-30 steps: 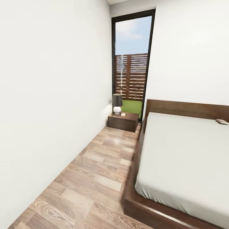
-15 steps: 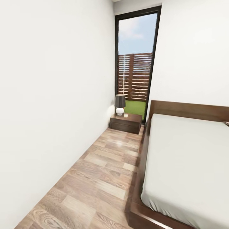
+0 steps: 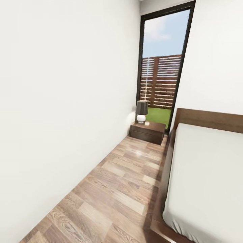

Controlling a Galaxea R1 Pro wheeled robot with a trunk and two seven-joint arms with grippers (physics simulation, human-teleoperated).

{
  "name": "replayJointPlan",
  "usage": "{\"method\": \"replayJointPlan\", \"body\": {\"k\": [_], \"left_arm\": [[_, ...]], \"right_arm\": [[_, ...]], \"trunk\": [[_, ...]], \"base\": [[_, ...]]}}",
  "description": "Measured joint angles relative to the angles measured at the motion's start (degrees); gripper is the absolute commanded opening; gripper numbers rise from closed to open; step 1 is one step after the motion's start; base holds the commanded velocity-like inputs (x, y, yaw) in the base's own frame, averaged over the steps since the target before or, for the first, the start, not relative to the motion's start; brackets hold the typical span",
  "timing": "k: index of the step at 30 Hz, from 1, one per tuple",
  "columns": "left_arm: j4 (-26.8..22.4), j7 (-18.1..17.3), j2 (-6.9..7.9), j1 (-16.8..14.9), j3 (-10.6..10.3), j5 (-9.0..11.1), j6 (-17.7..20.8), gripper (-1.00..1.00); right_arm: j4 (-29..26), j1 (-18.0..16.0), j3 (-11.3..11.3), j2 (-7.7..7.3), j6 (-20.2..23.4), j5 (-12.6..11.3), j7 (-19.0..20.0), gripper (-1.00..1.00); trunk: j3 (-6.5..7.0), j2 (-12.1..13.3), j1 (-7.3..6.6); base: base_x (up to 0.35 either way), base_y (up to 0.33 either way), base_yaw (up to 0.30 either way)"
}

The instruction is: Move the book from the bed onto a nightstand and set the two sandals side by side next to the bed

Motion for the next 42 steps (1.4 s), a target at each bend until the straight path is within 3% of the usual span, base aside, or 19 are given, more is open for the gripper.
{"method": "replayJointPlan", "body": {"k": [12, 25, 42], "left_arm": [[0.02, 0.00, 0.00, 0.00, -0.06, 0.00, 0.00, 1.00], [1.08, 0.00, -0.01, -0.01, -0.07, -0.16, 0.00, 1.00], [1.08, 0.00, -0.09, -0.01, -0.09, -0.15, 0.00, 1.00]], "right_arm": [[0.00, 0.00, 0.02, 0.00, 0.00, 0.00, 0.00, 1.00], [0.02, 0.00, 0.09, 0.00, -0.17, 0.00, 0.00, 1.00], [0.02, 0.00, 0.09, 0.00, -0.18, 0.02, 0.00, 1.00]], "trunk": [[0.00, 0.00, -0.01], [-0.04, 0.00, 0.00], [-1.41, 0.00, 0.00]], "base": [[0.011, 0.000, 0.269], [0.112, 0.000, 0.020], [0.000, 0.000, 0.065]]}}
